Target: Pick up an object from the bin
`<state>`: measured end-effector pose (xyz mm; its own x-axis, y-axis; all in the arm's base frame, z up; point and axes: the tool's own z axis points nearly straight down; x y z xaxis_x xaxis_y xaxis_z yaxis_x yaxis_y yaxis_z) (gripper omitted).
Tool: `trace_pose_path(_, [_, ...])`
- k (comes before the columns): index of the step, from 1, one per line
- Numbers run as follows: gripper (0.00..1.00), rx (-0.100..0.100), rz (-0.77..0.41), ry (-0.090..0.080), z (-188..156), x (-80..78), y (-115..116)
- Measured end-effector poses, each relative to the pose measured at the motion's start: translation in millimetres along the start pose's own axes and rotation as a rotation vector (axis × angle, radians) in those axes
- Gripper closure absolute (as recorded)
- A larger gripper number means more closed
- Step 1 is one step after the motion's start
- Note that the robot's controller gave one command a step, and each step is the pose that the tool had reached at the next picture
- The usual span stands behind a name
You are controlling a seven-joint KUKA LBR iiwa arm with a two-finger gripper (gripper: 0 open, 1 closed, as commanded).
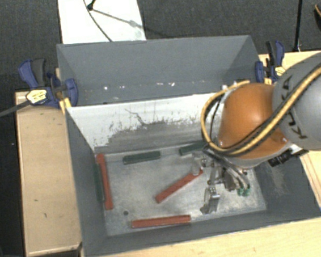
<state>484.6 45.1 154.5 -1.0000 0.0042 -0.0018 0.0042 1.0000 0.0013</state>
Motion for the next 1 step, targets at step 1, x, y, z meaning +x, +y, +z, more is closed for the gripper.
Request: trace_pose_path(1, [0.0, 0.0, 0.033, -0.001, 87.2, -77.7, 15.6])
